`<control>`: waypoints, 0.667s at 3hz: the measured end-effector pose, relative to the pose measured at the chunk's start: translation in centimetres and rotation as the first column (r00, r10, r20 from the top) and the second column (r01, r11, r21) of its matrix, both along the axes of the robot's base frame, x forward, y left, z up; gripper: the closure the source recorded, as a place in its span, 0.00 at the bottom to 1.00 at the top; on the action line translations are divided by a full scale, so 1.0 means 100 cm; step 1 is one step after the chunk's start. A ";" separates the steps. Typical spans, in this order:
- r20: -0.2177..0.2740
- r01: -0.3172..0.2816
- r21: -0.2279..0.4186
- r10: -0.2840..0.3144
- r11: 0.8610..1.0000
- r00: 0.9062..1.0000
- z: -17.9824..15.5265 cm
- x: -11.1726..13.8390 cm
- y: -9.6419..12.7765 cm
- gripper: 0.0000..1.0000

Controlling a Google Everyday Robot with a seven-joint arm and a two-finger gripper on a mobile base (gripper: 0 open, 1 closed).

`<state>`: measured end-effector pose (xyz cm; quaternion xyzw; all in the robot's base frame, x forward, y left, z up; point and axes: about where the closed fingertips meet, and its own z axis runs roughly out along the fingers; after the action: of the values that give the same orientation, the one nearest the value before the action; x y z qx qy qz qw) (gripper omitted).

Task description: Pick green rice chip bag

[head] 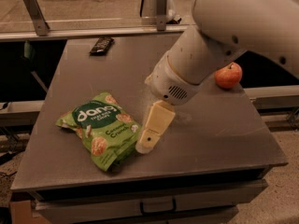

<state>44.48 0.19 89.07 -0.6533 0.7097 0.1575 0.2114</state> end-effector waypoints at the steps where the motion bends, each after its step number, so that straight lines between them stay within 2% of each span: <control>1: -0.035 -0.047 0.054 0.049 0.997 0.998 -0.026 -0.013 0.045 0.00; 2: -0.055 -0.066 0.090 0.071 0.994 0.996 -0.042 -0.024 0.068 0.02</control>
Offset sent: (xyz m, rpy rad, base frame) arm -0.0337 0.0913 -0.0635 0.1325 0.0913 0.0857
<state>42.07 6.99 84.88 -0.6624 0.6852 0.2148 0.2137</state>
